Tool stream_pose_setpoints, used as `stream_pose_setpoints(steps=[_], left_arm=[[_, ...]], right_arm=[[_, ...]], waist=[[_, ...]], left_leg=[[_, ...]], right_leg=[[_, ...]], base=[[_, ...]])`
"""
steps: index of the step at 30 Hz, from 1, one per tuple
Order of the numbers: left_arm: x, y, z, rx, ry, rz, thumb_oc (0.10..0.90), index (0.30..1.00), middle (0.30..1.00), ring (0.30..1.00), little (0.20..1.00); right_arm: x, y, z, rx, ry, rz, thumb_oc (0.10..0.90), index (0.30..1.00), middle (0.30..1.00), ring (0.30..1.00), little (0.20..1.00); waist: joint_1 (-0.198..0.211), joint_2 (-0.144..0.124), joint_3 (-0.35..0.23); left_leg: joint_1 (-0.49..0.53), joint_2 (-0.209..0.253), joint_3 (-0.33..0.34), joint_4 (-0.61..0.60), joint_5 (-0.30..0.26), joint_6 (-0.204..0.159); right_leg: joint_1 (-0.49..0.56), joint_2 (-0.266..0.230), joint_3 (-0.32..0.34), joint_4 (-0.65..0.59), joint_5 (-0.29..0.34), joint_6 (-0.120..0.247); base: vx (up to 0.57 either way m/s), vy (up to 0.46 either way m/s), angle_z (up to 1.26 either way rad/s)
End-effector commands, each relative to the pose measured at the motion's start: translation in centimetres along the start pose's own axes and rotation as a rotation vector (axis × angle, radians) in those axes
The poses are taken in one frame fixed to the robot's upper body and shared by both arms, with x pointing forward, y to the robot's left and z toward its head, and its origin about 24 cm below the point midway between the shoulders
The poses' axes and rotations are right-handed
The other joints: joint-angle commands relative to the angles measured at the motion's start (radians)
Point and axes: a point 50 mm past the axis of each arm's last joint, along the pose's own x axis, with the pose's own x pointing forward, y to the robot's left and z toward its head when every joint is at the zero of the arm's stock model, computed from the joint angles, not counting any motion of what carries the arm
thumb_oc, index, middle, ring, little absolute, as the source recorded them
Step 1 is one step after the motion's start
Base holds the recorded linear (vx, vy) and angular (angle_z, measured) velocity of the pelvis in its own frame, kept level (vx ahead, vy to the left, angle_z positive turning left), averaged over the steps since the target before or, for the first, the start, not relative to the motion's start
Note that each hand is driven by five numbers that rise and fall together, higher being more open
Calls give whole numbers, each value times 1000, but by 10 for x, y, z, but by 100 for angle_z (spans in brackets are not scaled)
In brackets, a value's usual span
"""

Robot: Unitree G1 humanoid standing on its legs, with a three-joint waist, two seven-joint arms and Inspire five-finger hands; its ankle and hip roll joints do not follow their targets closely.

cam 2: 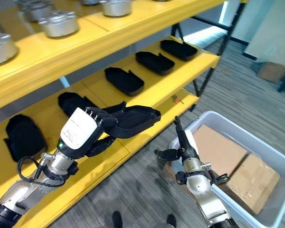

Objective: Move parts from the plastic box to the shelf.

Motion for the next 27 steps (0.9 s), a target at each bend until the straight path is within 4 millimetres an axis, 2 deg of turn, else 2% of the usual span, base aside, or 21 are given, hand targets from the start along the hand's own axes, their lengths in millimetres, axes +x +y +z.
stream_pose_setpoints(steps=[1, 3, 5, 6, 7, 8, 10, 11, 13, 15, 22, 24, 27], left_arm=[[37, 44, 14, 6, -155, 328, 400, 300, 300, 300, 300], [37, 44, 15, 6, -152, 331, 400, 300, 300, 300, 300], [36, 43, 15, 29, -155, 344, 400, 300, 300, 300, 300], [39, 44, 17, 21, -178, 350, 400, 300, 300, 300, 300], [40, 44, 17, 19, -182, 351, 400, 300, 300, 300, 300], [44, 45, 18, 9, -194, 353, 400, 300, 300, 300, 300], [50, 47, 19, -8, -203, 356, 400, 300, 300, 300, 300], [53, 50, 19, -6, -208, 366, 400, 300, 300, 300, 300], [55, 52, 18, -2, -202, 376, 400, 300, 300, 300, 300], [55, 54, 17, 13, -194, 389, 400, 300, 300, 300, 300], [42, 59, 11, 133, -127, 435, 400, 300, 300, 300, 300], [39, 64, 9, 181, -127, 475, 400, 300, 300, 300, 300], [43, 71, 15, 197, -175, 547, 400, 300, 300, 300, 300]], right_arm=[[17, -24, 55, -79, -287, -122, 900, 1000, 1000, 1000, 1000], [15, -25, 57, -124, -307, -143, 900, 1000, 1000, 1000, 1000], [16, -18, 63, -120, -338, -133, 900, 1000, 1000, 1000, 1000], [18, -15, 68, -126, -355, -154, 900, 1000, 1000, 1000, 1000], [19, -15, 69, -128, -357, -158, 900, 1000, 1000, 1000, 1000], [20, -16, 70, -133, -362, -170, 900, 1000, 1000, 1000, 1000], [21, -20, 70, -141, -366, -181, 900, 1000, 1000, 1000, 1000], [19, -24, 70, -143, -381, -189, 900, 1000, 1000, 1000, 1000], [16, -25, 71, -151, -392, -193, 900, 1000, 1000, 1000, 1000], [13, -29, 70, -156, -400, -214, 900, 1000, 1000, 1000, 1000], [5, -36, 67, -201, -417, -257, 900, 1000, 1000, 1000, 1000], [1, -40, 67, -225, -422, -291, 900, 1000, 1000, 1000, 1000], [-6, -47, 63, -261, -397, -386, 900, 1000, 1000, 1000, 1000]], waist=[[-3, 12, -89], [1, 9, -85], [11, 6, -76], [15, 7, -71], [14, 7, -72], [7, 7, -73], [-5, 6, -77], [-18, 7, -82], [-25, 7, -84], [-30, 4, -87], [-36, 11, -95], [-48, 12, -88], [-90, 5, -72]], left_leg=[[80, 104, 51, 1, -107, -39], [81, 95, 58, -1, -108, -32], [83, 85, 81, -1, -114, -17], [76, 70, 67, -1, -117, 2], [73, 67, 63, -1, -118, 4], [68, 54, 40, -1, -121, 14], [61, 36, 2, -1, -125, 20], [54, 25, -30, 0, -127, 19], [45, 15, -45, 9, -131, 15], [35, 7, -59, 15, -128, 11], [27, 0, -60, 34, -132, -6], [13, 0, -23, 80, -147, -8], [1, 52, 146, 158, -178, -20]], right_leg=[[-51, 44, -14, 37, -30, 26], [-59, 34, -24, 49, -16, 27], [-86, 28, -42, 111, 2, 33], [-99, 69, -21, 163, -32, 26], [-101, 82, -14, 168, -43, 23], [-102, 139, 18, 187, -87, 9], [-101, 215, 65, 193, -133, -22], [-98, 272, 107, 189, -168, -54], [-94, 292, 119, 171, -178, -70], [-82, 303, 137, 120, -159, -85], [-57, 305, 162, 20, -112, -88], [-56, 299, 153, 14, -107, -90], [-49, 266, 77, 22, -113, -83]], base=[[-50, 220, 33], [-59, 145, 29], [-90, 148, 15], [-69, 97, 4], [-44, 50, 2], [-4, 11, 12], [-16, -3, 52], [-26, -17, 75], [-21, -43, 55], [-44, -98, 25], [-28, -99, 2], [-71, -58, 6], [-109, -12, 32]])
